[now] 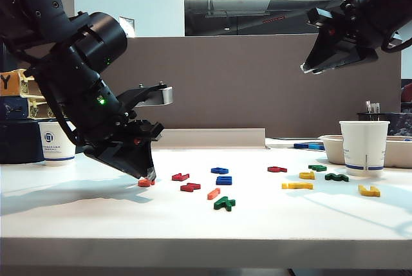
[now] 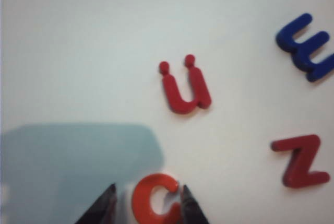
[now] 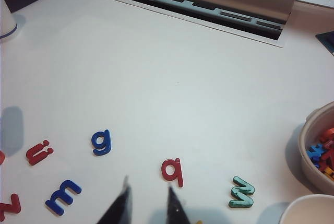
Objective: Pick up the letter "c" and put it in the paper cup.
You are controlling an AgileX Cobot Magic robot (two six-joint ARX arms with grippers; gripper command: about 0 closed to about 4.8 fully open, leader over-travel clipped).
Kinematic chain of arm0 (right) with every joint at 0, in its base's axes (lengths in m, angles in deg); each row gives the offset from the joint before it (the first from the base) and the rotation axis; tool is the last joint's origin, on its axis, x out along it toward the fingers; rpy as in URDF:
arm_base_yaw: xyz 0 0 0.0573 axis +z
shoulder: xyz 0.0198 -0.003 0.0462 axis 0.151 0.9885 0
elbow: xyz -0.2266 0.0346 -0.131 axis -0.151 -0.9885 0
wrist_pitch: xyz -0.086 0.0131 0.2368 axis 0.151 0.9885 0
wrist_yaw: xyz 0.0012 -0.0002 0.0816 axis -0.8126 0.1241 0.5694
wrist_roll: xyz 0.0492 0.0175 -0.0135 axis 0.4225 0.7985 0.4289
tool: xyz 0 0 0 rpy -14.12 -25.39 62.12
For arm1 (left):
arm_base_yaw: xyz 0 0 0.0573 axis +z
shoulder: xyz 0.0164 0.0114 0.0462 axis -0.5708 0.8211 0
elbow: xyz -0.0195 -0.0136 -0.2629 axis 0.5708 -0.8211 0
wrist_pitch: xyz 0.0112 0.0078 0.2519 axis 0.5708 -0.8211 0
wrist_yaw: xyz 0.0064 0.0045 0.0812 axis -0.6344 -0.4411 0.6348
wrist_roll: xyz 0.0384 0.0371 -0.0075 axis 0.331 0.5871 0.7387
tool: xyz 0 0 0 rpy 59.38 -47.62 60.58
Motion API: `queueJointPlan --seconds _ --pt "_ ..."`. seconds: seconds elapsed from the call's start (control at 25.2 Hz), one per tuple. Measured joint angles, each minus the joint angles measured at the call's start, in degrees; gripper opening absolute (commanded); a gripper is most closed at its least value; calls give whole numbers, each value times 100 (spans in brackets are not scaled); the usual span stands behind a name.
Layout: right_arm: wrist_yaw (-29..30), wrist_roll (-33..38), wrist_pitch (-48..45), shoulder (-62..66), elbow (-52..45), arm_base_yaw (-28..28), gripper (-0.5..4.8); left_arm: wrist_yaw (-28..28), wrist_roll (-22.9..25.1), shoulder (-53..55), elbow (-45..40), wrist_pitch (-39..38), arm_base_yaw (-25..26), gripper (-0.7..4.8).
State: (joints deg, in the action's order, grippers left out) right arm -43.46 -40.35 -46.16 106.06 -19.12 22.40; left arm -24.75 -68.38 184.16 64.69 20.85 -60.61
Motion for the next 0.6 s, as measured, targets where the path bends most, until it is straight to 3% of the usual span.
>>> queueJointPlan --seconds 0.6 --pt "0 0 28 0 0 0 85 122 0 103 4 96 0 153"
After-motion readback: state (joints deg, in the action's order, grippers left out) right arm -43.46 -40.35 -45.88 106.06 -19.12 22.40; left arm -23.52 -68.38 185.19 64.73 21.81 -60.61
